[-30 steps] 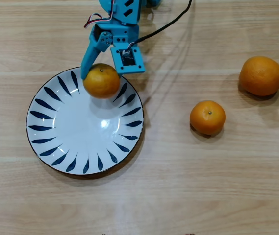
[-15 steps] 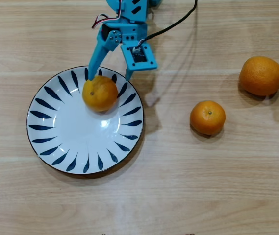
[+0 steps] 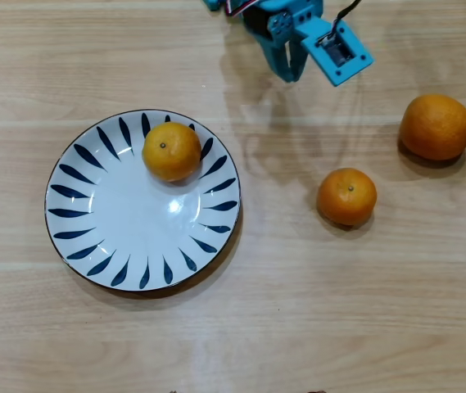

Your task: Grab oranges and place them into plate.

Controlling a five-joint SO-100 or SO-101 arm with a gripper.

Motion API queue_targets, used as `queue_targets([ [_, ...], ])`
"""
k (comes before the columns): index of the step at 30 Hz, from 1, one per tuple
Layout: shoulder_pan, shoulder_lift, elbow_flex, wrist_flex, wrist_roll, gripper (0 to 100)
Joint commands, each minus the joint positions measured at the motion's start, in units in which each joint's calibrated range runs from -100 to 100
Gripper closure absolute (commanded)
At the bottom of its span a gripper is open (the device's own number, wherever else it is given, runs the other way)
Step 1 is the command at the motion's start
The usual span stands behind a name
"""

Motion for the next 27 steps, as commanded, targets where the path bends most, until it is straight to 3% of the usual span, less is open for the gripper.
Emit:
queue_targets([
  [1, -2.75, 6.58, -21.56, 8.13, -2.23, 98],
  [7, -5.25, 23.65, -50.72, 12.77, -2.91, 98],
  [11, -6.46, 32.87, -59.05, 11.91, -3.38, 98],
  [16, -7.59, 40.81, -56.60, 8.39, -5.05, 98],
  [23, -10.33, 44.28, -39.85, -11.98, -7.66, 98],
  [27, -10.49, 44.79, -38.04, -14.82, -7.77, 98],
])
